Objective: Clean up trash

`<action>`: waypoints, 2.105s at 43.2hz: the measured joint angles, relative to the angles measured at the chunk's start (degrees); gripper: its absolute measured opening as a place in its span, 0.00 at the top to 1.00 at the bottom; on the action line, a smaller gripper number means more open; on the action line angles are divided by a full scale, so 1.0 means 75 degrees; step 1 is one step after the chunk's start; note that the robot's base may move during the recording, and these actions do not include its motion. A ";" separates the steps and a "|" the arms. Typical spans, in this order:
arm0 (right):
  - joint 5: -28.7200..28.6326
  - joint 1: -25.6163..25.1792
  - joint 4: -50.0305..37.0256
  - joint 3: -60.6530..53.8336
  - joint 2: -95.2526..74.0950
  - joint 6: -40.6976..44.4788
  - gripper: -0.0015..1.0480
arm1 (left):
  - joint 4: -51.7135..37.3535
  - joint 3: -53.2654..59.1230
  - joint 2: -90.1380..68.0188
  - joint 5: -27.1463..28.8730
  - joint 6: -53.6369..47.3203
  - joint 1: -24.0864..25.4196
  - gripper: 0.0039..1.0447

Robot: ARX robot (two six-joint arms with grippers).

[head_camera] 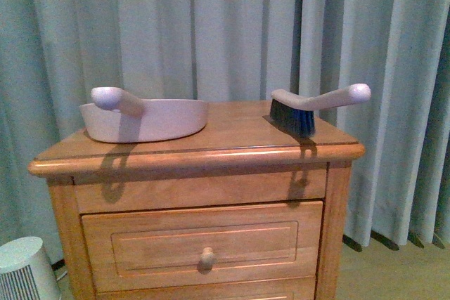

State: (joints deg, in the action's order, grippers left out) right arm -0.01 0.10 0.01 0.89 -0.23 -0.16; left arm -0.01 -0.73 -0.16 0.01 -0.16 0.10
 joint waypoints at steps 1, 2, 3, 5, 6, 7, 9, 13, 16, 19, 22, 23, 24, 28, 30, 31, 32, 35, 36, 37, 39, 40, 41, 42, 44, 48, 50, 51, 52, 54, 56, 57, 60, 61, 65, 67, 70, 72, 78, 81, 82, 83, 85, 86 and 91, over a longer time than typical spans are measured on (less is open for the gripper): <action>-0.0003 -0.0003 0.0000 0.0000 0.0000 0.0000 0.07 | 0.0000 0.0000 -0.0003 -0.0003 0.0000 0.0000 0.07; -0.0003 -0.0003 0.0000 0.0000 0.0003 0.0000 0.07 | 0.0000 0.0000 -0.0003 -0.0003 0.0000 0.0000 0.07; -0.0003 -0.0003 0.0000 0.0000 0.0003 0.0000 0.07 | 0.0000 0.0000 -0.0003 0.0000 0.0000 0.0000 0.07; -0.0006 -0.0003 0.0000 0.0000 0.0000 0.0000 0.07 | 0.0000 0.0000 -0.0003 -0.0003 0.0000 0.0000 0.07; 0.0003 -0.0003 0.0000 0.0000 0.0000 0.0000 0.07 | 0.0000 0.0000 0.0000 -0.0003 0.0000 0.0000 0.07; 0.0003 -0.0003 0.0000 0.0000 0.0000 0.0000 0.07 | 0.0000 0.0000 -0.0003 0.0000 0.0000 0.0000 0.07; -0.0006 -0.0003 0.0000 0.0000 0.0000 0.0003 0.07 | 0.0000 0.0000 -0.0003 0.0000 0.0000 0.0000 0.07; -0.0006 -0.0003 0.0000 0.0000 0.0003 0.0000 0.07 | 0.0003 0.0000 -0.0003 0.0000 0.0000 0.0000 0.07; 0.0000 -0.0003 0.0000 0.0000 0.0003 0.0000 0.07 | 0.0003 0.0000 0.0000 -0.0017 0.0000 0.0000 0.07; -0.0003 -0.0003 0.0000 0.0000 0.0003 0.0000 0.07 | 0.0003 0.0000 0.0000 -0.0003 0.0000 0.0000 0.07; -0.0006 -0.0003 0.0003 0.0000 0.0003 0.0003 0.07 | 0.0003 0.0000 0.0000 0.0000 0.0000 0.0000 0.07; -0.0003 -0.0003 0.0000 0.0000 0.0003 0.0003 0.07 | 0.0003 0.0000 0.0000 0.0000 0.0000 0.0000 0.07; 0.0000 -0.0003 0.0003 0.0000 0.0003 0.0000 0.07 | 0.0003 0.0000 0.0000 -0.0006 0.0000 0.0000 0.07; -0.0006 -0.0003 0.0003 0.0000 0.0003 0.0003 0.07 | 0.0003 0.0000 0.0000 0.0000 0.0003 0.0000 0.07; -0.0003 -0.0003 0.0000 0.0000 0.0003 0.0000 0.07 | 0.0003 0.0000 0.0000 0.0000 0.0000 0.0000 0.07; -0.0003 -0.0003 0.0000 0.0000 0.0003 0.0000 0.07 | 0.0003 0.0000 0.0000 -0.0003 0.0000 0.0000 0.07; -0.0003 -0.0003 0.0000 0.0000 0.0003 0.0000 0.07 | 0.0003 0.0000 0.0000 -0.0003 0.0000 0.0000 0.07; -0.0003 -0.0003 0.0000 0.0000 0.0003 0.0003 0.07 | 0.0003 0.0000 0.0000 0.0000 0.0003 0.0000 0.07; -0.0006 -0.0003 0.0000 0.0000 0.0003 0.0000 0.07 | 0.0012 -0.0003 -0.0009 0.0023 0.0006 -0.0006 0.07; -0.0003 -0.0003 0.0000 0.0000 0.0003 0.0000 0.07 | 0.0326 -0.0111 -0.0157 0.0382 0.0268 -0.0128 0.07; 0.0009 -0.0003 0.0000 0.0000 0.0003 0.0000 0.07 | 0.0874 -0.0460 -0.0912 0.1276 0.0784 -0.0335 0.07; 0.0000 -0.0003 0.0000 0.0000 0.0003 0.0000 0.07 | 0.0828 -0.0612 -0.1378 0.1338 0.0874 -0.0358 0.07; -0.0015 -0.0003 0.0000 0.0000 0.0003 0.0003 0.07 | 0.0653 -0.0790 -0.1871 0.1268 0.0930 -0.0408 0.07; -0.0009 -0.0003 0.0000 0.0000 0.0003 0.0003 0.07 | 0.0414 -0.1026 -0.2413 0.1262 0.0915 -0.0493 0.07; -0.0003 -0.0003 0.0000 0.0000 0.0003 0.0000 0.07 | 0.0082 -0.1696 -0.3471 0.1259 0.0688 -0.0734 0.07; -0.0006 -0.0003 0.0000 0.0000 0.0003 0.0000 0.07 | -0.0326 -0.3174 -0.5374 0.1498 -0.0125 -0.1326 0.07; -0.0006 -0.0003 0.0000 0.0000 0.0003 0.0003 0.07 | -0.0224 -0.4010 -0.6365 0.1676 -0.0568 -0.1641 0.07; -0.0006 -0.0003 0.0000 0.0000 0.0003 0.0000 0.07 | -0.0149 -0.4415 -0.6840 0.1746 -0.0772 -0.1786 0.07; -0.0006 -0.0003 0.0000 0.0000 0.0003 0.0000 0.07 | -0.0140 -0.4794 -0.7324 0.1868 -0.0976 -0.1929 0.07; -0.0006 -0.0003 0.0000 0.0000 0.0003 0.0000 0.07 | -0.0131 -0.5412 -0.8093 0.2043 -0.1291 -0.2157 0.07; -0.0006 -0.0003 0.0000 0.0000 0.0003 0.0000 0.07 | 0.0047 -0.6024 -0.8795 0.2084 -0.1437 -0.2314 0.07; -0.0006 -0.0003 0.0000 0.0000 0.0003 0.0000 0.07 | 0.0131 -0.6266 -0.9066 0.2157 -0.1483 -0.2363 0.07; -0.0006 -0.0003 0.0000 0.0000 0.0003 0.0000 0.07 | 0.0425 -0.6983 -0.9836 0.2337 -0.1495 -0.2468 0.07; -0.0006 -0.0003 0.0000 0.0000 0.0003 0.0000 0.07 | 0.0533 -0.7312 -1.0209 0.2448 -0.1527 -0.2512 0.07; -0.0006 -0.0003 0.0000 0.0000 0.0003 0.0000 0.07 | 0.1314 -0.8463 -1.1462 0.2667 -0.1457 -0.2617 0.07; -0.0006 -0.0003 0.0000 0.0000 0.0003 0.0003 0.07 | 0.1757 -0.9008 -1.2050 0.2725 -0.1309 -0.2696 0.07; -0.0006 -0.0003 0.0000 0.0000 0.0003 0.0000 0.07 | 0.2270 -0.9713 -1.2732 0.2754 -0.1064 -0.2815 0.07; -0.0006 -0.0003 0.0000 0.0000 0.0003 0.0000 0.07 | 0.2614 -1.0197 -1.3140 0.2830 -0.0863 -0.2876 0.07; -0.0006 -0.0003 0.0000 0.0000 0.0003 0.0000 0.07 | 0.3343 -1.1153 -1.3878 0.2806 -0.0254 -0.2978 0.07; -0.0006 -0.0003 0.0000 0.0000 0.0003 0.0000 0.07 | 0.3590 -1.1415 -1.4108 0.2777 0.0015 -0.2984 0.07; -0.0006 -0.0003 0.0000 0.0000 0.0003 0.0000 0.07 | 0.3654 -1.1485 -1.4172 0.2777 0.0082 -0.2984 0.07; -0.0006 -0.0003 0.0000 0.0000 0.0003 0.0000 0.07 | 0.3724 -1.1546 -1.4251 0.2769 0.0178 -0.2984 0.07; -0.0006 -0.0003 0.0000 0.0000 0.0003 0.0000 0.07 | 0.3853 -1.1654 -1.4385 0.2710 0.0420 -0.2975 0.07; -0.0006 -0.0003 0.0000 0.0000 0.0003 0.0000 0.07 | 0.3885 -1.1677 -1.4408 0.2704 0.0466 -0.2973 0.07; -0.0006 -0.0003 0.0000 0.0000 0.0003 0.0000 0.07 | 0.4071 -1.1826 -1.4778 0.2681 0.0851 -0.2906 0.07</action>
State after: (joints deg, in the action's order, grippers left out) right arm -0.05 0.08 0.01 0.89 -0.21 -0.16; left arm 30.52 -89.43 -111.00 20.12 6.22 -21.69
